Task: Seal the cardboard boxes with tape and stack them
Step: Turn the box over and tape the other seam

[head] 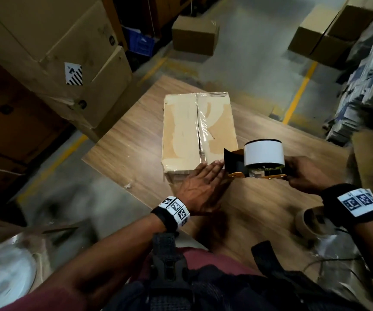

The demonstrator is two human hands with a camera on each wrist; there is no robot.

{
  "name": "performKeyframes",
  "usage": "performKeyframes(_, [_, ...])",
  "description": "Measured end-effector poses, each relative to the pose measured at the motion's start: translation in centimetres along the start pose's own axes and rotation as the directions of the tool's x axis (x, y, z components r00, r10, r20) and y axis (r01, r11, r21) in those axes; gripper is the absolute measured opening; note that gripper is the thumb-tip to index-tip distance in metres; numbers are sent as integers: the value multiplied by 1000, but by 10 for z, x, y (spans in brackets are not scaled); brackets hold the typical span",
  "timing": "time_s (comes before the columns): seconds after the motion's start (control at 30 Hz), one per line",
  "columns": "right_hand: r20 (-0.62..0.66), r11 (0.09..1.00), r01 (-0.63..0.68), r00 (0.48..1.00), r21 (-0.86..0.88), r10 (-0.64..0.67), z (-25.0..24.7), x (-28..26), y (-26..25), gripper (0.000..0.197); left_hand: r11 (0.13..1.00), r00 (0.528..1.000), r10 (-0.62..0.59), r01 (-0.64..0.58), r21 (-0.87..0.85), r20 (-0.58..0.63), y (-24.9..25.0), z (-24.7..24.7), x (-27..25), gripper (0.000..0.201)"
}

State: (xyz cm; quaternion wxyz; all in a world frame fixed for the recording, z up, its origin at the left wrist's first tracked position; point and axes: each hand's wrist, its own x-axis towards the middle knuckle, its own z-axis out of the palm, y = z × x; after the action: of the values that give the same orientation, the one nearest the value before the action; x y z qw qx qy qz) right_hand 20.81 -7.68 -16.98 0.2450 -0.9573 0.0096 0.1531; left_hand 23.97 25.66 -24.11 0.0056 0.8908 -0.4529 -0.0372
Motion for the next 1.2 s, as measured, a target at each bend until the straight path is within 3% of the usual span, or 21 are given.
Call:
performKeyframes(0.1, [-31,1000,11,999,24,-10,-4,-6,5,46,999,999,-8,7,-39,-32,-1,1,-1,98])
performKeyframes(0.33, [-53,991,-129,990,47,131,-32,-42,45,33,999,999,-24,23,-27,-28,2,0,0,100])
performKeyframes(0.6, [110,977,-206,973,44,201,31,-10,63,26,995,997,-28,21,-93,-73,1,-2,2,98])
performKeyframes(0.7, [146,972,-229,961,-42,233,47,-7,74,37,993,996,-38,29,-115,-76,0,-3,2,98])
performKeyframes(0.77, [136,959,-282,951,18,278,42,-16,71,37,993,997,-38,30,-118,-67,-2,-3,3,97])
performKeyframes(0.83, [101,934,-327,944,144,315,31,-27,61,21,989,999,-34,28,-144,-35,-5,-9,6,95])
performKeyframes(0.93, [60,832,-348,932,432,359,31,-40,56,17,974,1000,-21,21,-227,6,-16,-31,18,80])
performKeyframes(1.03, [72,616,-391,877,684,476,60,-46,60,7,967,995,-23,-4,-255,-101,-34,-57,41,51])
performKeyframes(1.1, [121,464,-415,832,782,541,87,-46,62,26,957,988,86,-119,-265,-132,-48,-66,61,43])
performKeyframes(1.2, [185,297,-425,785,855,591,116,-42,56,35,922,941,337,-335,-194,-24,-61,-71,96,43])
